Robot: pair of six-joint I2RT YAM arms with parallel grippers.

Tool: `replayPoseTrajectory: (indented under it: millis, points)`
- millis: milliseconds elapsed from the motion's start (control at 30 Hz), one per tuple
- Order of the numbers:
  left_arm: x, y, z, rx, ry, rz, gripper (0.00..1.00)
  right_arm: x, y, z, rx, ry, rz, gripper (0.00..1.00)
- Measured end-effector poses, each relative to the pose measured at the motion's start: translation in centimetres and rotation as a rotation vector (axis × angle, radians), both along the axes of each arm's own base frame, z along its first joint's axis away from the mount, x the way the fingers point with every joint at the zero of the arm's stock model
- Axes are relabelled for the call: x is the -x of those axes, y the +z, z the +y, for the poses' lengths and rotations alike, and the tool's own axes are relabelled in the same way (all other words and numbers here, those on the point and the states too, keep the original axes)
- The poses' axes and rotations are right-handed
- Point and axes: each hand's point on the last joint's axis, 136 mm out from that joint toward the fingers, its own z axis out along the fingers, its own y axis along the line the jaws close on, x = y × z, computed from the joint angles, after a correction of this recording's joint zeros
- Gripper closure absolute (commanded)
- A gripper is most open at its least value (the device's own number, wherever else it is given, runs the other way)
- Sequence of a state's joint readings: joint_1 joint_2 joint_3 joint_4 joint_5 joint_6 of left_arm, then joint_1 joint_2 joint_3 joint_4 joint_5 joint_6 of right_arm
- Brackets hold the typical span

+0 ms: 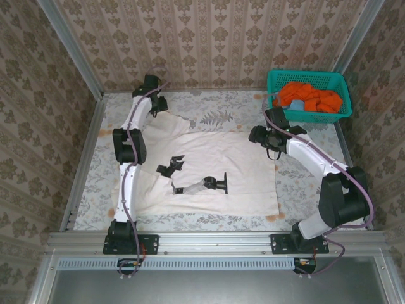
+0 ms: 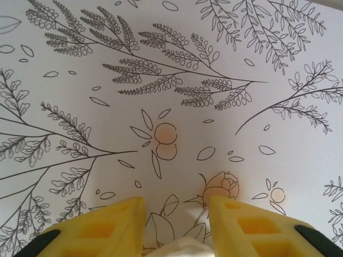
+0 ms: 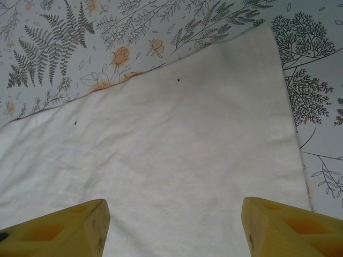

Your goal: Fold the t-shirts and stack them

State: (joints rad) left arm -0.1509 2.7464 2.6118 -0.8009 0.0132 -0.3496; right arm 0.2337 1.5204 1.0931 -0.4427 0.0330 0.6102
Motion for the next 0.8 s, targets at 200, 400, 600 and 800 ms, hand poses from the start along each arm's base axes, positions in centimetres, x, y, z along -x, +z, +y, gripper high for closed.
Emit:
replayPoseTrajectory:
  millis: [200,400,600,800]
  points:
    - [0.0,-0.1,0.3,-0.013,0.001,0.001,0.8,0.1,-0.1,0.1,-0.007,0.0,0.003,0.33]
    - [0.0,-0.2,0.7,-0.029,0.011,0.002,0.97,-0.2,-0.1,-0.9,-0.016,-0.039,0.005,0.33]
    - [0.0,-0.1,0.7,-0.028,0.015,0.002,1.0,-0.9,-0.6,-4.0,0.0,-0.135,0.001,0.33]
    - [0.2,-0.1,0.4,-0.022,0.013,-0.007,1.0,-2.2,-4.1,-7.0,0.031,-0.225,-0.01,0.37]
